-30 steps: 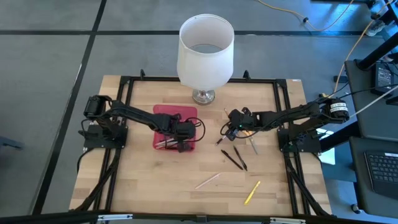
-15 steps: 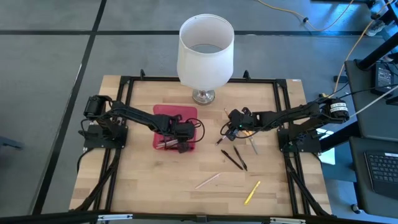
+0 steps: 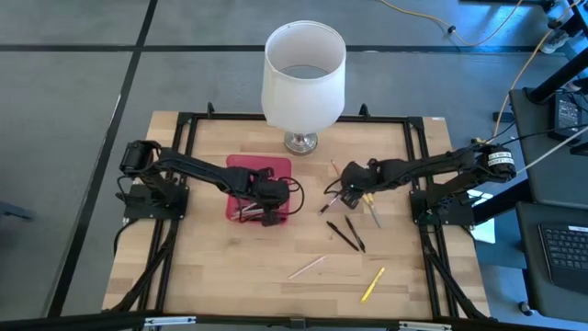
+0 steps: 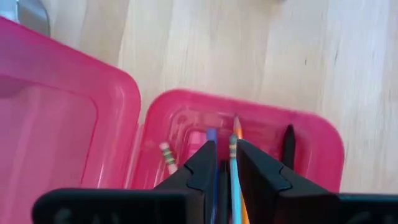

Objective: Pick & place school supplies into a supply box
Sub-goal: Put the yellow scissors into the red supply box

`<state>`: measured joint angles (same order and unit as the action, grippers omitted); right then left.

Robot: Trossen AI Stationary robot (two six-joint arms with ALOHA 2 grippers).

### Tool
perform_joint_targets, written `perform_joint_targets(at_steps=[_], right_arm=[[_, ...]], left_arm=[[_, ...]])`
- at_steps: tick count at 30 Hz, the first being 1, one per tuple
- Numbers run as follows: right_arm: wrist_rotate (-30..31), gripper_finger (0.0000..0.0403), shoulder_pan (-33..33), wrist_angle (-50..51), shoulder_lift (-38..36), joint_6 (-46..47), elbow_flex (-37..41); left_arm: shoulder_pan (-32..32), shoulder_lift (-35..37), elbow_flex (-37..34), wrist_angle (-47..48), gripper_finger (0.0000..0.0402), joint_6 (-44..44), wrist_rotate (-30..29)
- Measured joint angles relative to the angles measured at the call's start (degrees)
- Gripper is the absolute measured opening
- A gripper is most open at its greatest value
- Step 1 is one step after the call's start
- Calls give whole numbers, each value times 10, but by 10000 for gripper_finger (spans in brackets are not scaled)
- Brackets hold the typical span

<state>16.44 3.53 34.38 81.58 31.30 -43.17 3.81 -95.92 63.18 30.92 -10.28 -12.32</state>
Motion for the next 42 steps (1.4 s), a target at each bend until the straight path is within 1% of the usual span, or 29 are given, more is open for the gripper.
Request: perform_joint_targets(at_steps=[3, 5, 9, 11, 16, 20, 24, 27, 33, 42], right_arm=[[-3, 142, 0, 52, 0, 30, -12], [-14, 142, 0, 77, 0, 38, -13], [-21, 142, 1, 106, 0, 54, -13], [-21, 142, 3, 113, 0, 60, -13], [-21, 142, 17, 97, 0, 60, -13], [-21, 142, 34, 91, 0, 58, -10], [-21, 142, 46, 83, 0, 56, 5], [-20, 142, 47, 76, 0, 50, 19], [-31, 142, 47, 39, 0, 44, 33], [-30, 142, 47, 30, 5, 45, 33]], left_arm=[[-1, 13, 0, -6, 54, 7, 0], [0, 26, 0, -4, 52, 16, 0], [8, 55, -1, -6, 53, 20, -1], [15, 80, -22, -32, 55, 28, -4], [23, 163, -121, -148, 55, 31, 5], [22, 220, -208, -294, 51, 21, 22], [23, 246, -267, -416, 49, 21, 35], [23, 250, -290, -462, 52, 21, 34], [23, 250, -293, -458, 56, 21, 35], [23, 249, -293, -458, 49, 21, 35]])
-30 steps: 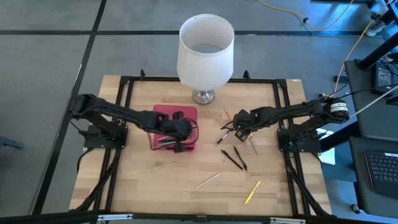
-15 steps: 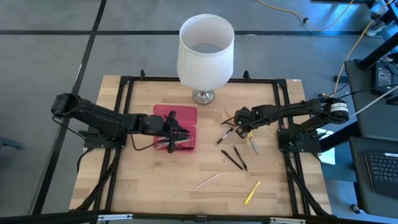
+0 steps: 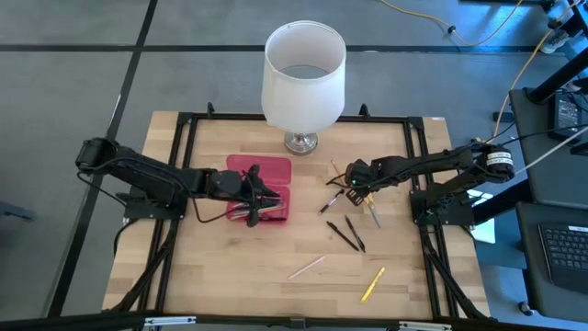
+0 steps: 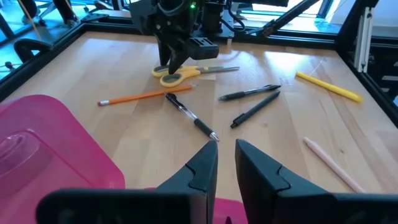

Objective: Pick & place school supplies into a supply box
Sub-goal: Put the yellow scissors into the red supply box

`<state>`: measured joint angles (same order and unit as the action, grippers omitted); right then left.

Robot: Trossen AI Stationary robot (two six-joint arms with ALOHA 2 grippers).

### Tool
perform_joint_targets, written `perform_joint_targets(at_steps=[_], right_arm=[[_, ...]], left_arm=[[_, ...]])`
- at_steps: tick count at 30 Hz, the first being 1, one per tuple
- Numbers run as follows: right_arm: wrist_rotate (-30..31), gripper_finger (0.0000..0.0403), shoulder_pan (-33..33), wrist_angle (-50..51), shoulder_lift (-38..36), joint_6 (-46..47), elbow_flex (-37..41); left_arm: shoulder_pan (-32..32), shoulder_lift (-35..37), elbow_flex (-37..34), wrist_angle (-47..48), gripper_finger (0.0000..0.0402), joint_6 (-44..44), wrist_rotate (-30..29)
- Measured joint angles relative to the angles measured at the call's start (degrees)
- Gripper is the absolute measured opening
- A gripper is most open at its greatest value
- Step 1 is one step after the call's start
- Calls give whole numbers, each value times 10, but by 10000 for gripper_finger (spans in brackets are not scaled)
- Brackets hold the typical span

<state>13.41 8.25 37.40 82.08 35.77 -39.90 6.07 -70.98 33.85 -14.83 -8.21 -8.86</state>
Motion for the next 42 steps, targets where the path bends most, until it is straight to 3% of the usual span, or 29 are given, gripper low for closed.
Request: perform_joint_targets(at_steps=[14, 23, 32, 42], right_arm=[[2, 142, 0, -9, 70, 0, -2], [-7, 140, 0, -12, 71, 16, -2], [-12, 85, 0, -14, 72, 5, -1], [-11, 92, 0, 7, 72, -2, -8]], left_arm=[[0, 0, 0, 4, 51, 0, 0], [0, 0, 0, 5, 54, 0, 0], [0, 0, 0, 5, 52, 0, 0], [0, 0, 0, 5, 49, 0, 0]])
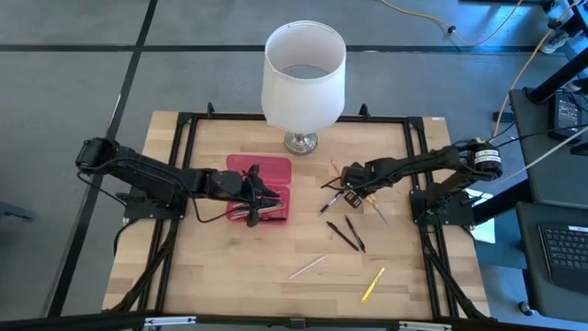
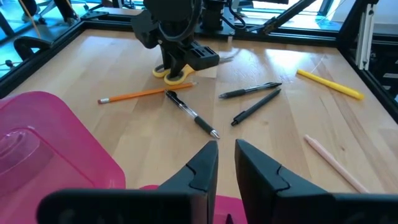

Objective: Pick & place school supplies into a supply box
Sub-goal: Put the yellow scissors into the red supply box

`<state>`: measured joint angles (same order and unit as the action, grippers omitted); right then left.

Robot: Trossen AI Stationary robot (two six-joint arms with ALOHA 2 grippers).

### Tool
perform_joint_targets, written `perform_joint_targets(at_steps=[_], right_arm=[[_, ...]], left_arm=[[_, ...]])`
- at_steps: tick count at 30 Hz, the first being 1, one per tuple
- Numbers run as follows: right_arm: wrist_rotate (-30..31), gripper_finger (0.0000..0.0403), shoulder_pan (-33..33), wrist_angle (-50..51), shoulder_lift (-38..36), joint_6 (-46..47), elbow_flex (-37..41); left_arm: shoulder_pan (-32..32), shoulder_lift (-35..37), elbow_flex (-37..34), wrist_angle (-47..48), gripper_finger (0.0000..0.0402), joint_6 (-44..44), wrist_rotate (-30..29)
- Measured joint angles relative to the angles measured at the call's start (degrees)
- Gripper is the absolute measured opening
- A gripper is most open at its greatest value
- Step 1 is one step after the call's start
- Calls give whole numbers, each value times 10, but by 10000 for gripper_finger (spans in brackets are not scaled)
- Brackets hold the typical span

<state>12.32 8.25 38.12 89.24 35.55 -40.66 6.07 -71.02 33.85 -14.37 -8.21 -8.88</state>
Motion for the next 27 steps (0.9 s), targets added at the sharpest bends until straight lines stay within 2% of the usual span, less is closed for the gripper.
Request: perform_joint_targets(at_steps=[11, 18, 22, 27], right_arm=[[-4, 84, -18, 11, -29, -47, -44], [-1, 87, -59, -7, -31, -91, -111], [0, 88, -90, -62, -32, -138, -146], [-1, 89, -133, -218, -32, -243, -158]], left_arm=[[0, 0, 0, 0, 46, 0, 0], [0, 0, 0, 0, 51, 0, 0], [0, 0, 0, 0, 50, 0, -5], [0, 0, 0, 0, 45, 0, -6]])
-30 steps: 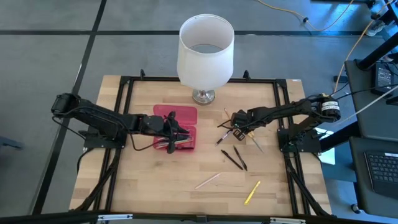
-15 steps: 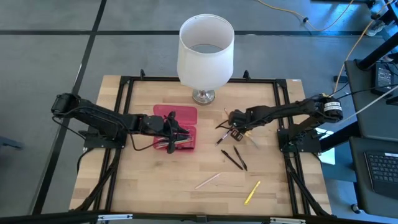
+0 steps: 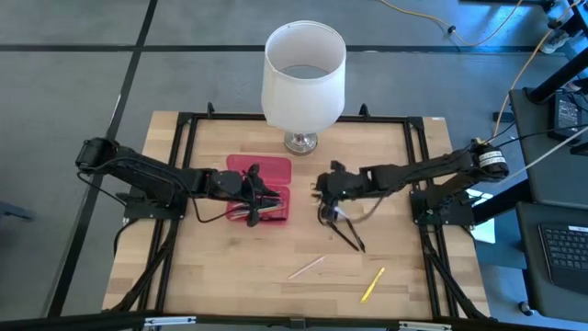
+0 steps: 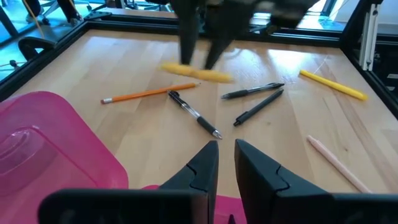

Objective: Pick & place school supplies into a supply box
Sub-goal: Put the yellow scissors into the red supply box

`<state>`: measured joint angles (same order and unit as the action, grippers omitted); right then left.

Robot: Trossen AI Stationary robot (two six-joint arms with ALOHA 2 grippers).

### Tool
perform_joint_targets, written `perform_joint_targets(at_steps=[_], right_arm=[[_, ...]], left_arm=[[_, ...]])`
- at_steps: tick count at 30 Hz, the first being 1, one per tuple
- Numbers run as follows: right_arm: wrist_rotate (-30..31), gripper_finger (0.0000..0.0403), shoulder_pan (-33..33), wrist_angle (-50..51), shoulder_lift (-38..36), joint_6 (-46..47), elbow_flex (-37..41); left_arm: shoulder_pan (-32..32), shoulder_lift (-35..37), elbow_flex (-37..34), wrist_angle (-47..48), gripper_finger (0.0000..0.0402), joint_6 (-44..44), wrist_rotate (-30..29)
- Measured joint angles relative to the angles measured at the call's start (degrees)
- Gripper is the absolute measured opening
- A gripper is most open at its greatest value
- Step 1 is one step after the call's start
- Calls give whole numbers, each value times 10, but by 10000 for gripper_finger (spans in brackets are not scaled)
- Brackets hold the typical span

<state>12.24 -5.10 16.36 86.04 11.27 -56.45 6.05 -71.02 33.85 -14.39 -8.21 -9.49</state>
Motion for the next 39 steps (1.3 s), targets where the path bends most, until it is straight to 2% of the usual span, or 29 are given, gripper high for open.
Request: perform_joint_targets(at_steps=[8, 15, 17, 23, 26, 29, 32, 39], right_arm=[[-27, 89, -46, -221, 0, -133, 0], [-50, 89, -72, -337, 0, -230, 0], [-94, 89, -76, -361, -1, -250, 0], [-323, 90, -78, -433, -3, -261, 0], [-387, 90, -79, -457, -3, -266, 0], [-392, 90, -78, -467, -3, -270, 0], [-392, 90, -78, -474, -3, -280, 0], [-393, 90, -78, -490, 13, -281, -1]], left_arm=[[0, -28, 0, -23, 51, 0, 5], [0, -92, 0, -100, 48, 41, 18], [0, -107, 0, -127, 45, 58, 48], [0, -149, 0, -241, 40, 70, 182], [3, -171, 1, -316, 39, 70, 244], [15, -193, 1, -389, 42, 84, 277], [29, -218, 2, -433, 47, 104, 277], [45, -260, 50, -444, 72, 105, 279]])
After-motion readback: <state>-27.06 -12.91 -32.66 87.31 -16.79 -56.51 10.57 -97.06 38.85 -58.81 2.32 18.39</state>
